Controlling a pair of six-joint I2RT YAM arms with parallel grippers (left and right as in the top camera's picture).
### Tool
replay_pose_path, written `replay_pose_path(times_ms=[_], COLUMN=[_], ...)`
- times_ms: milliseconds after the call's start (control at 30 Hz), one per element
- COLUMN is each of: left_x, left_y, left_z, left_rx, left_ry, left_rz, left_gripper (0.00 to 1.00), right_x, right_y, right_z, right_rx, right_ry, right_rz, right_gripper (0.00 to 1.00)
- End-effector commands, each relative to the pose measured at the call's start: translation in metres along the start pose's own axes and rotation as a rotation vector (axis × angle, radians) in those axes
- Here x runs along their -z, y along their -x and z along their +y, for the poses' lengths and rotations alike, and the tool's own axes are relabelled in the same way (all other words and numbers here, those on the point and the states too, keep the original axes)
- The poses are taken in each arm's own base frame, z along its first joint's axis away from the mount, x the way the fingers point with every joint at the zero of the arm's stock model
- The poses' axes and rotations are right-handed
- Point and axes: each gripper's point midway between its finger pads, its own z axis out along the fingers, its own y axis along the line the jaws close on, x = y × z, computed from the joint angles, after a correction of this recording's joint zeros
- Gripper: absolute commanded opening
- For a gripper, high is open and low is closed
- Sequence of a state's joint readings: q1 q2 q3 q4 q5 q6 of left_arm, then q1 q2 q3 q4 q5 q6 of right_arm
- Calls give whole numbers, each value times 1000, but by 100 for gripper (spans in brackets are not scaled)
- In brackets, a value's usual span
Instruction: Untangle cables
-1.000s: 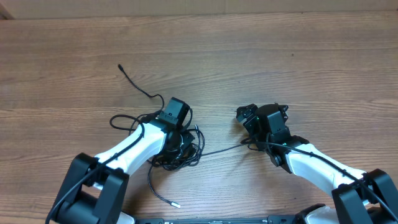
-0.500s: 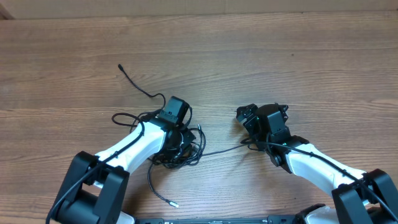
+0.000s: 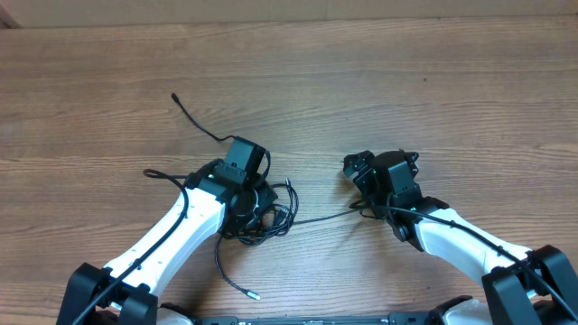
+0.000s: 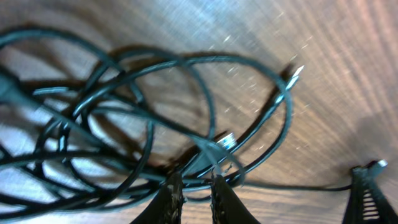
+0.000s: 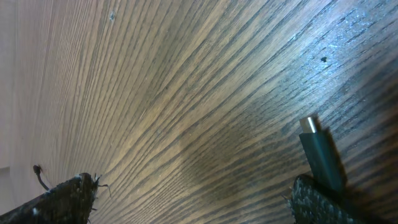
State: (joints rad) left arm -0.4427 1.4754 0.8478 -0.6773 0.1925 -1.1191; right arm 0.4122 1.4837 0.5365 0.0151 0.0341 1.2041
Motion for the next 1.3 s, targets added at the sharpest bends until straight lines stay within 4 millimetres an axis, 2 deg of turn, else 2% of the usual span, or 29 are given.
replay_pose_path(times_ms=[0, 167, 333, 500, 600, 767, 867, 967, 1100, 1267], left_x=[0, -11, -24, -35, -41, -52, -57, -60, -64, -65], left_y=[-13, -31, -37, -34, -30, -26, -26, -26, -26, -25], left_z=[-3, -8, -6, 0, -4, -11, -10, -7, -4, -2], left_rx=[10, -51, -23, 6, 5, 0, 2, 4, 6, 6], left_ry=[-18, 0, 49, 93, 83, 60, 69, 84, 97, 107], left_rz=[70, 92, 64, 37, 23, 17, 19, 24, 26, 19], left_gripper=[18, 21, 26, 28, 34, 37, 35, 28, 23, 24], right_x=[-4, -4, -4, -4, -4, -4, -4, -4, -4, -4], right_y=[1, 1, 1, 1, 1, 1, 1, 1, 1, 1], right_z=[-22, -22, -22, -22, -22, -22, -22, -22, -22, -22], right_rx=[-4, -4, -4, -4, -4, -4, -4, -4, -4, -4], right_ry=[-70, -70, -70, -70, -70, -70, -70, -70, -70, -70], right_rz=[-11, -10, -10, -10, -10, -10, -10, -10, -10, -10], right_gripper=[98, 98, 98, 98, 98, 98, 98, 98, 98, 98])
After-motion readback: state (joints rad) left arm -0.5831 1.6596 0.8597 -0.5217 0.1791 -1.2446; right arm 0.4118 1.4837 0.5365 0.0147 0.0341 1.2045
